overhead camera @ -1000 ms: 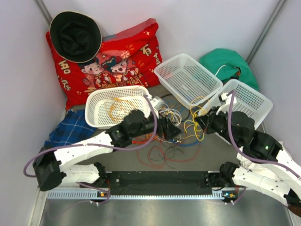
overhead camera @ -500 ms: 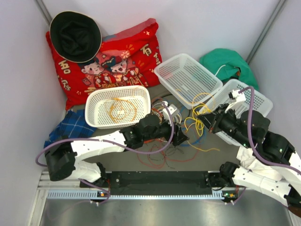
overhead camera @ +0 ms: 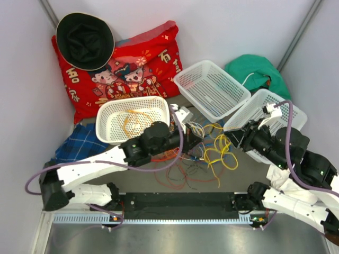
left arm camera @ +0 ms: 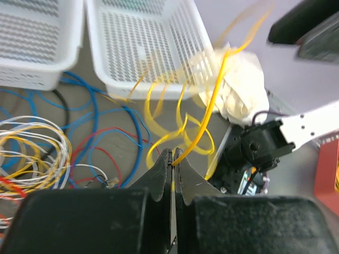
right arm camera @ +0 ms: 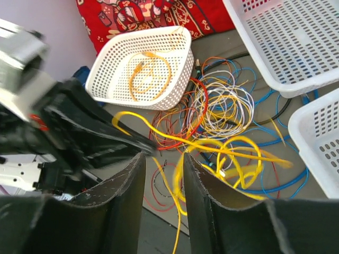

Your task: Untangle the cables

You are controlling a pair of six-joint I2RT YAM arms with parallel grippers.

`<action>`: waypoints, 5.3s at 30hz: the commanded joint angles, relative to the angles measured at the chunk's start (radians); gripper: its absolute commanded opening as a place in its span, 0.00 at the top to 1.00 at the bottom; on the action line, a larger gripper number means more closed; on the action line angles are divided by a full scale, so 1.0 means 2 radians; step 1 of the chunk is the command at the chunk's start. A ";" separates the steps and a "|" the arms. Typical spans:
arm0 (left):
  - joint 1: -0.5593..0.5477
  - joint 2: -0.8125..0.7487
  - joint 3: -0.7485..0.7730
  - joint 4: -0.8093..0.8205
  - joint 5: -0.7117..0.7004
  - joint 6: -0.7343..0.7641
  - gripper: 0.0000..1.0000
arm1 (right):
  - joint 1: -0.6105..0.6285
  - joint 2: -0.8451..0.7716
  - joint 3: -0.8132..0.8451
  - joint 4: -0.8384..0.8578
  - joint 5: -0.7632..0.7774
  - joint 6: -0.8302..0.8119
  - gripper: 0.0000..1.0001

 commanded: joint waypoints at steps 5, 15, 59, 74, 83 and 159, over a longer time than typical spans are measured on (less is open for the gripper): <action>0.001 -0.111 0.058 -0.126 -0.159 0.004 1.00 | 0.003 -0.007 -0.009 0.027 -0.003 -0.002 0.65; 0.020 -0.109 0.186 -0.277 -0.395 0.020 1.00 | 0.003 -0.014 -0.053 0.036 -0.011 0.011 0.65; 0.240 -0.049 0.290 -0.402 -0.307 -0.058 1.00 | 0.002 0.299 -0.228 0.343 -0.025 -0.036 0.63; 0.241 -0.130 0.144 -0.269 -0.224 -0.068 1.00 | 0.002 0.109 -0.077 0.183 0.004 -0.065 1.00; 0.240 -0.157 0.054 -0.173 -0.096 -0.082 1.00 | 0.002 0.194 0.159 0.046 -0.015 -0.098 1.00; 0.003 0.165 0.007 -0.269 -0.289 -0.207 0.01 | -0.031 0.050 -0.226 0.162 -0.082 0.011 0.28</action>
